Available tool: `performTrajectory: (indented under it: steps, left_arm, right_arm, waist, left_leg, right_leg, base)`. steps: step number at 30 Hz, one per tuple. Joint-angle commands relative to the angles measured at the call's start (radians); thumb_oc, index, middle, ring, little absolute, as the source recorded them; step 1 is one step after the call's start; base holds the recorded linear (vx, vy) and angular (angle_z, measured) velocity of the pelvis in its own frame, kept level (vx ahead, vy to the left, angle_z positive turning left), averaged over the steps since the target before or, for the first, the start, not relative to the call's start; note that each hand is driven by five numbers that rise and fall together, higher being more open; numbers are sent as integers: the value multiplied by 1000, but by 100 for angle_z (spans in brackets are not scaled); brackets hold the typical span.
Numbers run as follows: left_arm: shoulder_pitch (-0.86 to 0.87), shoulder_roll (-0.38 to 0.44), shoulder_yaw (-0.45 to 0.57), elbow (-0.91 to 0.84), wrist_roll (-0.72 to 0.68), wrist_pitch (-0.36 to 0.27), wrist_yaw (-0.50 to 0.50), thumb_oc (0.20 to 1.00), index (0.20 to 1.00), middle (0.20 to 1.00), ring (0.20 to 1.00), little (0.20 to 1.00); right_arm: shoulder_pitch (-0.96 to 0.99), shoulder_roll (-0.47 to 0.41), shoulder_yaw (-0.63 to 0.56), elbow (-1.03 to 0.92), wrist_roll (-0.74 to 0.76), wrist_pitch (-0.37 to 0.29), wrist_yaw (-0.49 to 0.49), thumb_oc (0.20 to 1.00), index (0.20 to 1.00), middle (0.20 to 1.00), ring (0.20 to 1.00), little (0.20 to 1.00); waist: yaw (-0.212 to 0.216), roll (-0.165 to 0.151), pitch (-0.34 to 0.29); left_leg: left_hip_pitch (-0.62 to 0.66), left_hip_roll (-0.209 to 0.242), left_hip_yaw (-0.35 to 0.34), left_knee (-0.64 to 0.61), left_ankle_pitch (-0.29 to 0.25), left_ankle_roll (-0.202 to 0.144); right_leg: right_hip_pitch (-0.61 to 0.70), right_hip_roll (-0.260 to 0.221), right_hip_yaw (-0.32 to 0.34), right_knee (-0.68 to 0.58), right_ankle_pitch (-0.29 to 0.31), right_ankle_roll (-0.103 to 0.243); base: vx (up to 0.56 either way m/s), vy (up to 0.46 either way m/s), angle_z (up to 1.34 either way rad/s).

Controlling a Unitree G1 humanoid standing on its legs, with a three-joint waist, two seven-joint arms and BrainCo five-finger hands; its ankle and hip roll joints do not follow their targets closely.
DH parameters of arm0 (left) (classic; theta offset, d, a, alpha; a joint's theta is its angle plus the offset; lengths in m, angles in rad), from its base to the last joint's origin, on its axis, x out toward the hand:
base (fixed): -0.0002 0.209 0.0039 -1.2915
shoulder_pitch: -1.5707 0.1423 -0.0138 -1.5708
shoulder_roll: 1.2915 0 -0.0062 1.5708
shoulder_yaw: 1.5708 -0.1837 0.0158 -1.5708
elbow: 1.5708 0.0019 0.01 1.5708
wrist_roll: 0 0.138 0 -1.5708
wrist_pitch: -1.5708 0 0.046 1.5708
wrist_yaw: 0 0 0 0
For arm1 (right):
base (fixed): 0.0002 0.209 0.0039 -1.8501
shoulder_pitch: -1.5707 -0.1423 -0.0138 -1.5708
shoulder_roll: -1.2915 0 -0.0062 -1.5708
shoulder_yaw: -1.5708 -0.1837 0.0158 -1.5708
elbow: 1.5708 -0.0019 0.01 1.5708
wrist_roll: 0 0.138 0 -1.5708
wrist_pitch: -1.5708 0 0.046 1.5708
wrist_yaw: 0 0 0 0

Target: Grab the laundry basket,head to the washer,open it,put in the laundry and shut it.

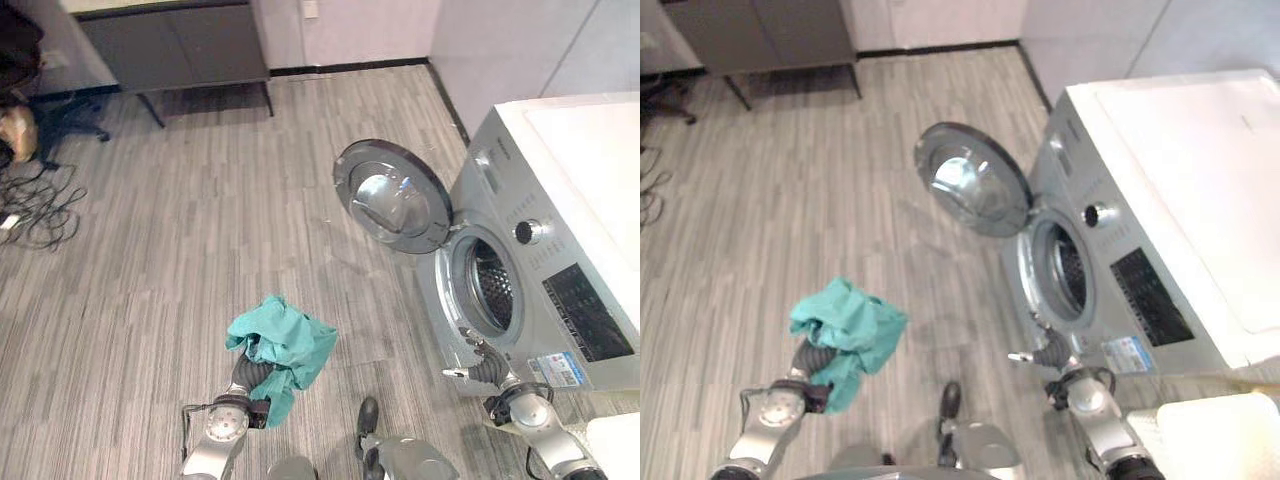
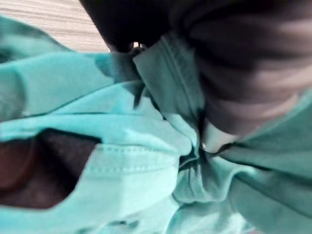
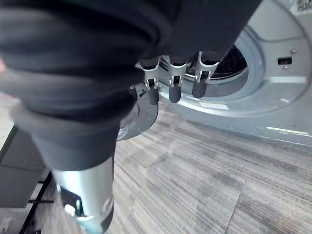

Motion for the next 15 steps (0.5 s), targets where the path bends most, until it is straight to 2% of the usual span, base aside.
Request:
performTrajectory:
  steps: [1, 4, 5, 6, 7, 9, 10, 12, 15]
  left_arm:
    - [-4, 44, 11, -60, 22, -50, -3, 200, 200, 200, 200, 200]
    - [7, 48, 12, -69, 20, -54, -3, 200, 200, 200, 200, 200]
    - [6, 48, 12, -69, 20, -54, -3, 200, 200, 200, 200, 200]
    - [9, 48, 12, -70, 20, -55, -2, 200, 200, 200, 200, 200]
    - [18, 47, 16, -74, 8, -59, -2, 200, 200, 200, 200, 200]
    - [19, 43, 9, -76, -3, -58, -1, 200, 200, 200, 200, 200]
    - [17, 40, -1, -71, -14, -55, -7, 200, 200, 200, 200, 200]
    - [16, 40, -9, -70, -15, -53, -15, 200, 200, 200, 200, 200]
    - [9, 54, -14, -74, -13, -53, -14, 200, 200, 200, 200, 200]
  right_arm:
    - [10, -12, 7, 0, 17, -29, -21, 1000, 1000, 1000, 1000, 1000]
    - [4, -14, 21, 20, 7, -30, -21, 1000, 1000, 1000, 1000, 1000]
    - [4, -14, 21, 20, 7, -30, -21, 1000, 1000, 1000, 1000, 1000]
    - [4, -15, 20, 23, 4, -30, -24, 1000, 1000, 1000, 1000, 1000]
    - [5, -16, 24, 20, 5, -33, -21, 1000, 1000, 1000, 1000, 1000]
    - [11, -15, 24, 24, 3, -32, -22, 1000, 1000, 1000, 1000, 1000]
    - [14, -13, 23, 33, 5, -34, -21, 1000, 1000, 1000, 1000, 1000]
    - [20, -12, 13, 43, -3, -35, -20, 1000, 1000, 1000, 1000, 1000]
    - [20, -5, 8, 36, 3, -29, -20, 1000, 1000, 1000, 1000, 1000]
  waist:
    - [13, -53, -24]
    - [46, -52, -11]
    - [45, -53, -13]
    - [55, -51, -9]
    - [62, -45, -10]
    - [62, -47, -13]
    - [59, -31, -20]
    - [48, -23, -33]
    - [42, -26, -34]
  left_leg:
    - [-29, -65, -32, -144, 14, 74]
    - [-64, -103, -166, -233, 72, 55]
    - [-65, -105, -166, -238, 78, 55]
    - [-82, -114, -217, -244, 94, 53]
    - [-68, -120, -259, -260, 86, 54]
    - [-85, -122, -304, -222, 94, 48]
    - [-58, -126, -322, -259, 87, 61]
    - [-25, -120, -297, -290, 88, 69]
    - [-21, -126, -262, -271, 79, 82]
  right_leg:
    - [4, -62, 52, 11, -54, 219]
    - [30, -35, 140, 8, -58, 218]
    - [26, -37, 140, 7, -56, 218]
    - [31, -28, 174, 13, -59, 220]
    - [34, -17, 211, 25, -66, 218]
    - [36, -16, 243, 45, -79, 215]
    - [32, -2, 276, 72, -94, 210]
    - [34, -6, 294, 90, -101, 212]
    - [19, -7, 331, 122, -107, 218]
  base:
    - [185, 52, -87]
    - [164, 53, -107]
    - [89, 46, -176]
    - [85, 70, -153]
    - [152, 105, -90]
    - [165, 168, -87]
    - [185, 248, -107]
    - [144, 211, -68]
    - [57, 164, -64]
